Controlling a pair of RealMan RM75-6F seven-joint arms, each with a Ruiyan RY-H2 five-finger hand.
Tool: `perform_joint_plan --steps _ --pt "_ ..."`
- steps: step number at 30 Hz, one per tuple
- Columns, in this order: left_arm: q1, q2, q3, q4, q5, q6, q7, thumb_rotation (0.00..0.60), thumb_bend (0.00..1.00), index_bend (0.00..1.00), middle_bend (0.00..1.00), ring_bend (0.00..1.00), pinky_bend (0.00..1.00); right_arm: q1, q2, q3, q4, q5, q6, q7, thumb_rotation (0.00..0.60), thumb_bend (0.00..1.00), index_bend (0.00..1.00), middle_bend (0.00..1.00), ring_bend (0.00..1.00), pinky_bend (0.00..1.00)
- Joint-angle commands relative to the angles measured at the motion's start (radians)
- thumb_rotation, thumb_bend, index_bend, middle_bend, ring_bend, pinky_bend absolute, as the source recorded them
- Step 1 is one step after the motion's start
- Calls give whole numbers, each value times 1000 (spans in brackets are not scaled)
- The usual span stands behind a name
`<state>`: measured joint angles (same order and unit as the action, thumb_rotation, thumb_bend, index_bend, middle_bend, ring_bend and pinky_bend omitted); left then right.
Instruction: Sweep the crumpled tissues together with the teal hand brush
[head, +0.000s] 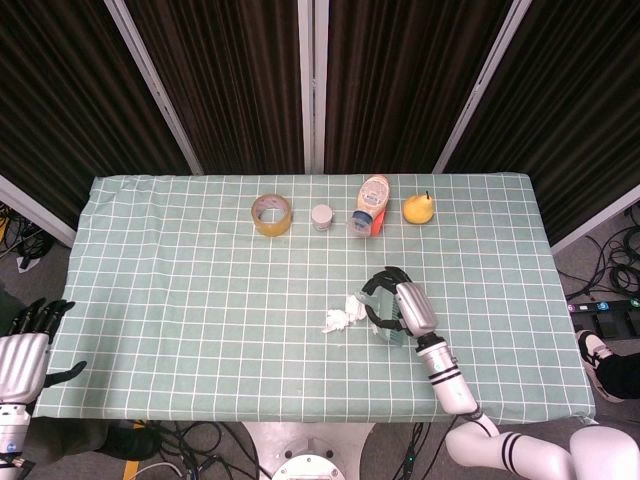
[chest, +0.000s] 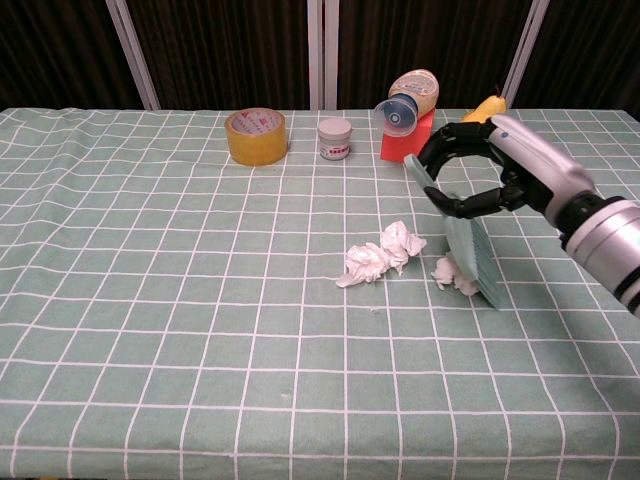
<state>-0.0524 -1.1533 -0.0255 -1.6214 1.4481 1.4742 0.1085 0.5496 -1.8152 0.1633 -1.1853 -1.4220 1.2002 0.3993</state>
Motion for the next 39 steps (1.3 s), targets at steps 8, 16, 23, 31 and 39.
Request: perform_joint_plan --steps 8,16,23,31,39 --pt "-9 0 -4 8 4 -8 -6 600 19 156 141 74 134 85 -114 62 106 -25 -10 50 600 428 579 568 251 135" --pt "-10 -1 -4 13 3 -11 -11 600 19 156 142 74 134 64 -47 52 57 -53 36 59 600 428 579 565 251 133" --pt "-12 -5 -5 18 4 -13 -16 600 19 156 142 74 134 6 225 23 -66 -70 43 -72 600 428 577 556 251 133" --pt "-12 4 -9 5 8 -2 -7 600 19 156 142 73 134 -4 427 -119 -85 -94 -148 -193 600 428 577 518 225 132" --pt "-18 9 -9 -8 19 -2 9 600 19 156 141 74 134 24 318 -158 56 -115 -217 -280 600 410 512 467 173 122"
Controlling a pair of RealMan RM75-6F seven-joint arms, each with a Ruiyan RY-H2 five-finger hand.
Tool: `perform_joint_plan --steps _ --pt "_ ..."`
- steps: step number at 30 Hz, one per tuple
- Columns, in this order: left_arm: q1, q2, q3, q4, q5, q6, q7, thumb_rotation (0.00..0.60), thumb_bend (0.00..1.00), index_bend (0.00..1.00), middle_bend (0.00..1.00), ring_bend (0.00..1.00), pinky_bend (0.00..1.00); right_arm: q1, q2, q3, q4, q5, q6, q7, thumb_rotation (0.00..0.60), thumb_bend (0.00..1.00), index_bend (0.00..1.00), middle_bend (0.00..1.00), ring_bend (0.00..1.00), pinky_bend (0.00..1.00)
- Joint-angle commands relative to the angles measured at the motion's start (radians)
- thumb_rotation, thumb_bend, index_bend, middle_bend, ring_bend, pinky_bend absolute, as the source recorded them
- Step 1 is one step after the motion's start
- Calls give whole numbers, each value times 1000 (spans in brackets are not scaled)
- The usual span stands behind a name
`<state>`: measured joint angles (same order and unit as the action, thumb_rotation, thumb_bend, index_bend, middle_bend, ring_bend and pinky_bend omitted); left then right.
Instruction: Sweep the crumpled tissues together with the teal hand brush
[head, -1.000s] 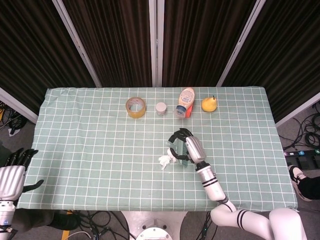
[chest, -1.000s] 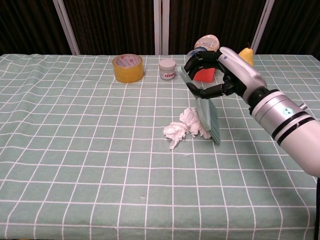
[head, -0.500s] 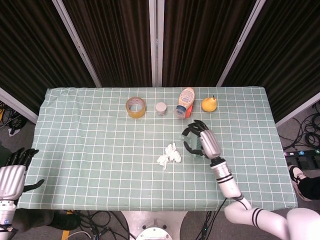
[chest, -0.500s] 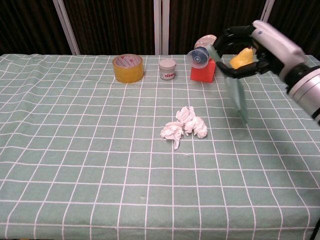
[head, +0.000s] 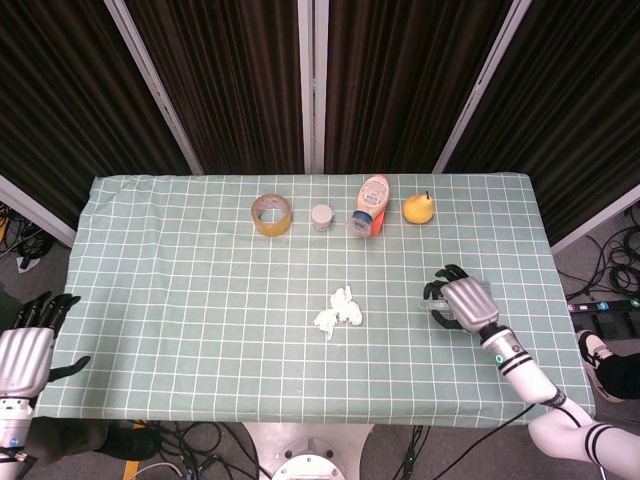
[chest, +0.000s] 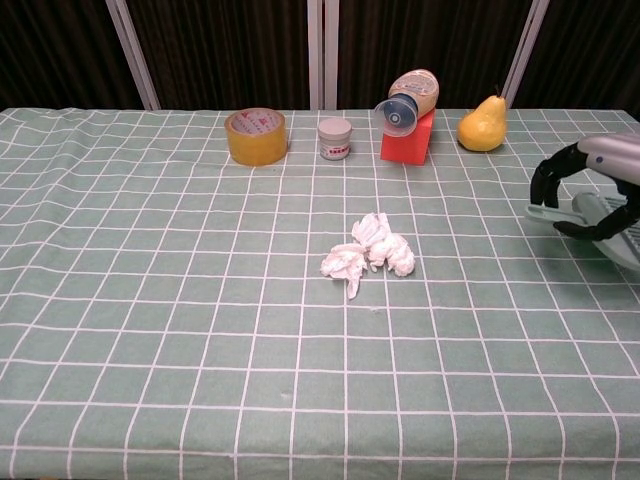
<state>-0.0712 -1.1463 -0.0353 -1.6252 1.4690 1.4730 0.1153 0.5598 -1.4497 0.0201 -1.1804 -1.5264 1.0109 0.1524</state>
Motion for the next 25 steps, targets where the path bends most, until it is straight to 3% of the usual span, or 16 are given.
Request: perform_joint_plan --steps 1,2,7,9,15,25 --pt "1 2 1 -6 -4 -1 3 600 19 156 141 74 134 19 -57 -16 61 -13 -33 -44 600 409 487 453 161 110" --pt "2 2 1 -7 -6 -1 5 600 19 156 141 74 134 23 -64 -18 66 -13 -41 -55 600 408 455 437 146 96" --pt "3 3 4 -13 -11 -5 11 600 19 156 141 74 134 19 -73 -6 34 25 -57 -99 600 379 108 232 5 0" --pt "3 4 3 -13 -11 -3 11 600 19 156 141 74 134 4 -57 3 6 39 -34 -98 600 377 56 188 0 0" --pt "-4 -1 0 -7 -5 -7 5 600 19 156 142 74 134 -89 50 30 -108 63 134 -92 600 376 33 145 0 0" --pt "-18 -35 1 21 3 -21 -5 600 19 156 142 74 134 -354 290 -1 -366 65 501 -134 600 412 16 137 0 0"
